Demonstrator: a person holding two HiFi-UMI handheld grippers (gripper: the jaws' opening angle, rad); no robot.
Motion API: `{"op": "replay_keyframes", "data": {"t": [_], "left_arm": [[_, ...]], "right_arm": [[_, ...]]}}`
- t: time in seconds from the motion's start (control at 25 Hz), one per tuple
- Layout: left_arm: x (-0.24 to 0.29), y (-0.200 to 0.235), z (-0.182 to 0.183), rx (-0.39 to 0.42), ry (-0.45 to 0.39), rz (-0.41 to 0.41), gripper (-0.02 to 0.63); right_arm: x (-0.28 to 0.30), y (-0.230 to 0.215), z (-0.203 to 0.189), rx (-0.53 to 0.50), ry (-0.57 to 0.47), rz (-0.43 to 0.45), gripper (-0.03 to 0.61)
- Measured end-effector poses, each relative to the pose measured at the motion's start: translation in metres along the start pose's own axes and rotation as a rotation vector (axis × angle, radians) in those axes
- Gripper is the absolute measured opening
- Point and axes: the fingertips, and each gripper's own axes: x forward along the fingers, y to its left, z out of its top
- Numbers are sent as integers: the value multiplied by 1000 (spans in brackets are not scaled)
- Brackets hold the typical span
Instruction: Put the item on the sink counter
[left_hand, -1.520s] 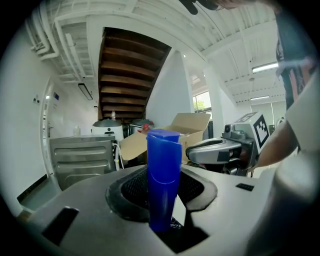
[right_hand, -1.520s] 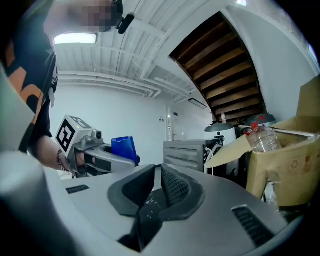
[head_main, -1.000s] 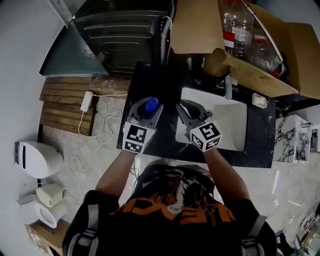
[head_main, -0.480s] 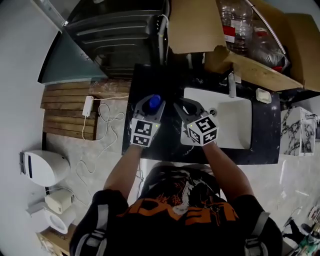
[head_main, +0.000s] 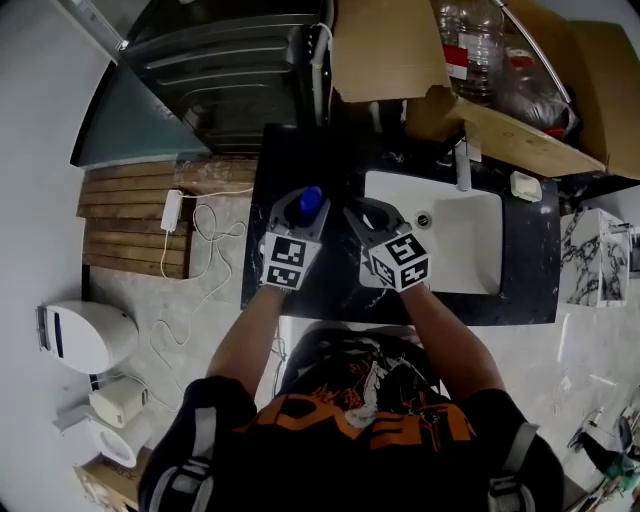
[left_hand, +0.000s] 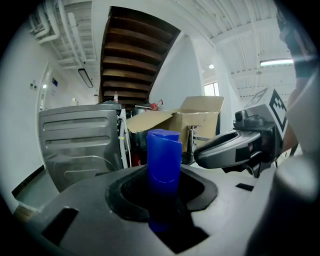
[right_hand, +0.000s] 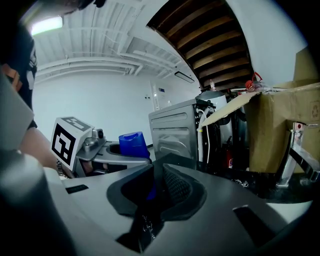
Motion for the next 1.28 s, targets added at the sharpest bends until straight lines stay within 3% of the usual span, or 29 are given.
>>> {"op": "replay_keyframes", "data": {"t": [0.48,0.76,1.28], "left_arm": [[6,5,-3,6,39,10,178],[4,1,4,22,5,-10,312],[-22,0,41,49,-77,-11,337]], "right_arm": [[-3,4,-3,-16,21,29,71],[-5,0,1,-23,17,27,71],[-17,9,30,-31,-58,46,74]]}}
